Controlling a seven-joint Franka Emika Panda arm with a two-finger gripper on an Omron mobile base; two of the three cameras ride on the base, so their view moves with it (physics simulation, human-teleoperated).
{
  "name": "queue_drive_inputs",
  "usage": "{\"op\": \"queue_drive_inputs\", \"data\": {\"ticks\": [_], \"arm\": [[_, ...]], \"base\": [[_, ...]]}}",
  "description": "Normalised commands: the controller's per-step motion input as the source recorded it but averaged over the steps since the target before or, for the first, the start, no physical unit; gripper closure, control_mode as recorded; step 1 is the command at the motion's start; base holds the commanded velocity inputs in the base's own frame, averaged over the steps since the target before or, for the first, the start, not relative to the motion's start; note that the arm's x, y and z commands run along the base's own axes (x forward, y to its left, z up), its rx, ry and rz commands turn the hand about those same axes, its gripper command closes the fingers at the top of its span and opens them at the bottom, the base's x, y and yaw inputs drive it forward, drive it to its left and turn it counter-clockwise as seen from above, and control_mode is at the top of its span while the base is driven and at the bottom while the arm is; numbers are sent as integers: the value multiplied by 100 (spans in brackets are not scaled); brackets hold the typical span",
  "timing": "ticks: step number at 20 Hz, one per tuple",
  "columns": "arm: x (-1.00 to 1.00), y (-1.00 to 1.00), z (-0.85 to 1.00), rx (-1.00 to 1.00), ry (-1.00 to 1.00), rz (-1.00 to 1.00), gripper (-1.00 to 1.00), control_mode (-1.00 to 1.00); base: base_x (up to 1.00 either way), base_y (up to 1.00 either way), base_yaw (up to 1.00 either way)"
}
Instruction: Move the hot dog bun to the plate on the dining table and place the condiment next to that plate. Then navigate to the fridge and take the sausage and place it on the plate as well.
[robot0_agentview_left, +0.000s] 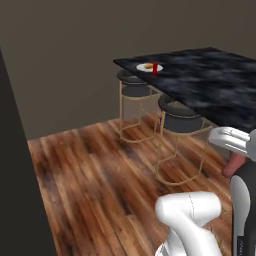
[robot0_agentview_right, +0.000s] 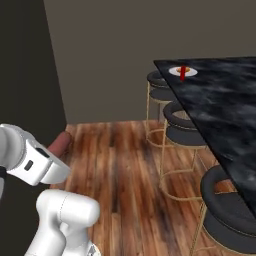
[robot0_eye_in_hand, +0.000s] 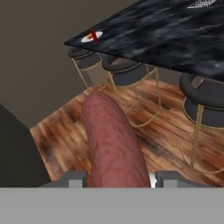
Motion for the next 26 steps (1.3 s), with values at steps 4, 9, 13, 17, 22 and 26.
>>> {"op": "queue_drive_inputs", "data": {"ticks": [4, 9, 13, 17, 22, 26], "arm": [[0, 0, 0, 0, 0, 0, 100, 100], [0, 0, 0, 0, 0, 0, 100, 100], [0, 0, 0, 0, 0, 0, 100, 100], [0, 0, 0, 0, 0, 0, 100, 100], [0, 0, 0, 0, 0, 0, 100, 100], [0, 0, 0, 0, 0, 0, 100, 100]], "base": [[100, 71, -10], [100, 70, -11], [100, 66, -12], [100, 60, -13], [100, 59, -19], [100, 67, -30]]}}
